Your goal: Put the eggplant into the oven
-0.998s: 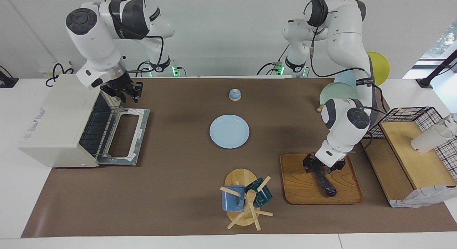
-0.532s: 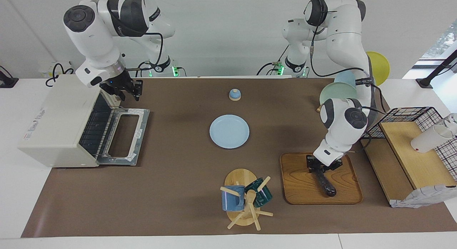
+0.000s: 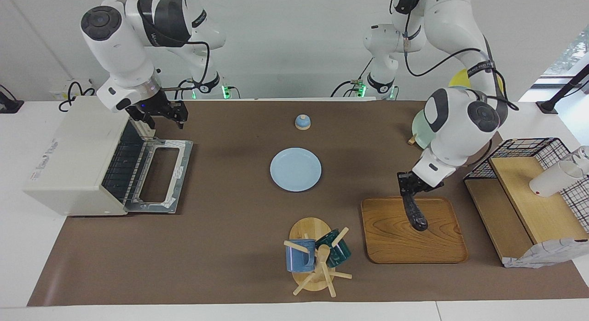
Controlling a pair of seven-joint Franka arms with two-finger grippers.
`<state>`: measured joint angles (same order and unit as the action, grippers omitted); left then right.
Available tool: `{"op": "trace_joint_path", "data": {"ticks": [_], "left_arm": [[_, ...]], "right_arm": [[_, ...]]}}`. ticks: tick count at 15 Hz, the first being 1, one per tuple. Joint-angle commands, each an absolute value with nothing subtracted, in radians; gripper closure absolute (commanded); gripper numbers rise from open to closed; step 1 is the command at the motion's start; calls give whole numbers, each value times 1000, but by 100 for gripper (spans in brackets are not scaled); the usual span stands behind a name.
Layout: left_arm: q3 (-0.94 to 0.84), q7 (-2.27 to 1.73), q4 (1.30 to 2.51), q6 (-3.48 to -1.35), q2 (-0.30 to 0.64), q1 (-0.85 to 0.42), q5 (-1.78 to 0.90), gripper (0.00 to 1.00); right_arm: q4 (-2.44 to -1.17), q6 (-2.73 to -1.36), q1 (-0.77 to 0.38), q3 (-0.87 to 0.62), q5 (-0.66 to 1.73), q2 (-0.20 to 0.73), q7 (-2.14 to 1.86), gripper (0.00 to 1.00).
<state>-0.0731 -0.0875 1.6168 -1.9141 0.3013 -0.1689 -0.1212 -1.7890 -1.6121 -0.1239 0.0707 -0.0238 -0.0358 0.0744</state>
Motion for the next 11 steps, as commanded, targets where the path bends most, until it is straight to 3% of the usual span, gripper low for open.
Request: {"op": "trace_joint_path", "data": {"ticks": [1,4,6,11], "left_arm": [[-60,-233,1722,-1893,197,-285,-158,100],[-58,-363,1768,-1931,170,-408,-184,100],[-60,-438,1850,-2070,150,-484,-202,100],[-57,-547,1947,-2313,222,-664,-202,100]], "right_arm": [[-1782,-1603,-107,67,-5,-41,44,14],[-1782,-1601,-110,67,-5,-41,44,14],[-1782,-1597,-110,66,-5,-41,44,14],[-1782,-1597,-110,66,-5,-41,43,14]]}}
